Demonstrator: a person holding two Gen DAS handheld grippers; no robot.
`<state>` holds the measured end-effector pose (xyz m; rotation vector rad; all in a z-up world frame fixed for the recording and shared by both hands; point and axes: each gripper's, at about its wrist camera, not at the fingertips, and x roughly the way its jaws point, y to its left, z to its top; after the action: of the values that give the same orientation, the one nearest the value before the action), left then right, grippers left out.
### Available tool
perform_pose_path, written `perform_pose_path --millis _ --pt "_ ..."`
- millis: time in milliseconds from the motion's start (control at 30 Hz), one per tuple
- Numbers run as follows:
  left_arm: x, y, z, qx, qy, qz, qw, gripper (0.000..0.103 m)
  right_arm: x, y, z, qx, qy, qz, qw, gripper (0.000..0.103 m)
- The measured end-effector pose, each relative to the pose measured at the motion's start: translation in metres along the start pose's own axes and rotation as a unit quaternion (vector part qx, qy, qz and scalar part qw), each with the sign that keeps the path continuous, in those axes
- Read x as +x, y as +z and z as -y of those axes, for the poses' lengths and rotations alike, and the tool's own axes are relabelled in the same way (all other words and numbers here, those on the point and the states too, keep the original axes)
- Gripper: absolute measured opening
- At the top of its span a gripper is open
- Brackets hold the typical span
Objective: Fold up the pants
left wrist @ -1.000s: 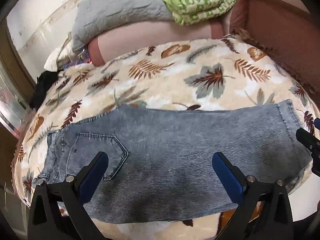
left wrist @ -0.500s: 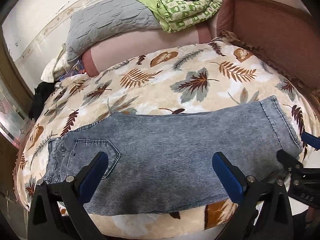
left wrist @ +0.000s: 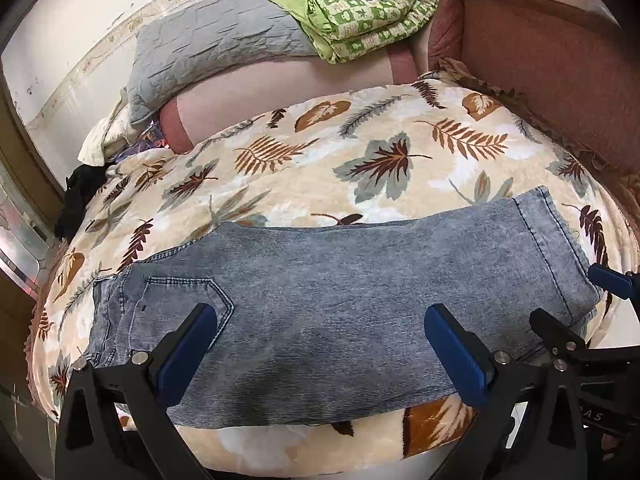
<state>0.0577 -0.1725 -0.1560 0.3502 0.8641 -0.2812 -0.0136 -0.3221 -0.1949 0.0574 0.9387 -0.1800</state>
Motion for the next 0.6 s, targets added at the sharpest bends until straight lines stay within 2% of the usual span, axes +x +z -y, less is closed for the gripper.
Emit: perform_pose_path --millis 600 --pt "0.012 -0.002 0.005 0.007 -0.002 -0.018 0.9998 0.103 0.002 0.003 -0.006 -0.016 -0.021 0.003 1.000 0.091"
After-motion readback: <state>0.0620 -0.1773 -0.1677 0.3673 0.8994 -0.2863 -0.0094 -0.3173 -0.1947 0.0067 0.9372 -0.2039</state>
